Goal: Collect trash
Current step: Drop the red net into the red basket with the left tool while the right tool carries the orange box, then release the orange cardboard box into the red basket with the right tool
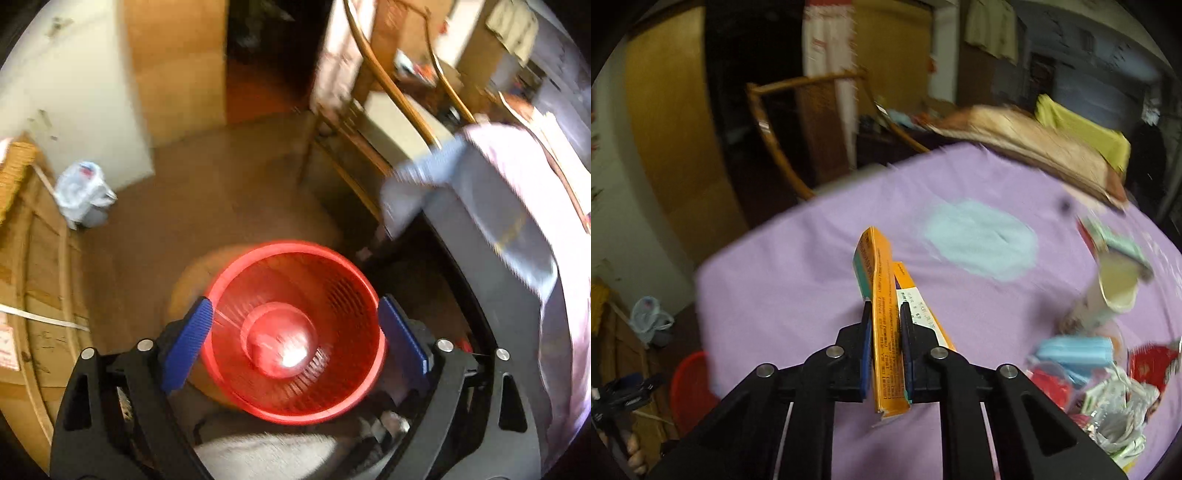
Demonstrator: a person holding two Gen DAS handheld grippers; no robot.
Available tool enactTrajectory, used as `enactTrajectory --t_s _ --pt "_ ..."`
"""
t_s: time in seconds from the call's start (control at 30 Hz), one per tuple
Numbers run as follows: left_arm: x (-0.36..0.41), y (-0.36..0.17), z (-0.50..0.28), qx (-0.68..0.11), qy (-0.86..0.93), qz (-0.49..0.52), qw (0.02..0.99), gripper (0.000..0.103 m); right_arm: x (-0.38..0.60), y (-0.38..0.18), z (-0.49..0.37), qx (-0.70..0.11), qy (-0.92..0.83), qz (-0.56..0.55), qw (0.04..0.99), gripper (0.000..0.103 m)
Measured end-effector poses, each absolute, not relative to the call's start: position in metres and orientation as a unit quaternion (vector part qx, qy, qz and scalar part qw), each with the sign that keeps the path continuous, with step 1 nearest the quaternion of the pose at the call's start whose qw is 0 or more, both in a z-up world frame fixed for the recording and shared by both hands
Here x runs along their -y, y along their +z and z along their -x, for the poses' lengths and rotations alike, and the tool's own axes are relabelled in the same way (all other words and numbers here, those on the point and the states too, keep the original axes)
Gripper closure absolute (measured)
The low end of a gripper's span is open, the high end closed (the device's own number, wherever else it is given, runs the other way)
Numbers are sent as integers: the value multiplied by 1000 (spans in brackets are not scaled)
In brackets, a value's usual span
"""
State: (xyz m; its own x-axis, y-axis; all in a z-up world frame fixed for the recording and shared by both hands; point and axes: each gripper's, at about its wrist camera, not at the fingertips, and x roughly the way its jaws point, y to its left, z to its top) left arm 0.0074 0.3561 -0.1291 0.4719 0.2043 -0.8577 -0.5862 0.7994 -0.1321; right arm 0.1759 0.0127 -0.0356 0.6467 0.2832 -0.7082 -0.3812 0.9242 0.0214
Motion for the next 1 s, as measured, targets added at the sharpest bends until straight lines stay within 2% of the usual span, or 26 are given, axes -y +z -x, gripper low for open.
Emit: enactTrajectory --t_s 0.07,0.27,0.5,0.53,0.57,0.6,0.73,1.0 --pt "-365 -114 3 -428 274 209 836 9 -23 -26 -168 -367 199 57 907 89" --pt "-391 -94 30 -374 332 240 832 7 -90 -19 -131 -394 355 30 847 89" --pt "-405 -93 35 -363 359 254 821 7 -195 -71 -98 -463 458 81 754 87" --pt "-406 -93 35 -363 361 254 821 7 -206 -79 -98 -473 464 88 743 83" --pt "-406 -93 35 -364 362 251 820 7 -215 -87 -98 -483 465 94 736 66" --pt "-406 -92 34 -366 364 245 820 7 -221 -94 -99 -490 460 98 734 57" --pt "-395 -92 27 -372 361 219 827 7 -212 -84 -97 -472 453 92 750 56" --pt "-340 -79 5 -387 301 169 855 7 -125 -36 -100 -382 372 72 843 32"
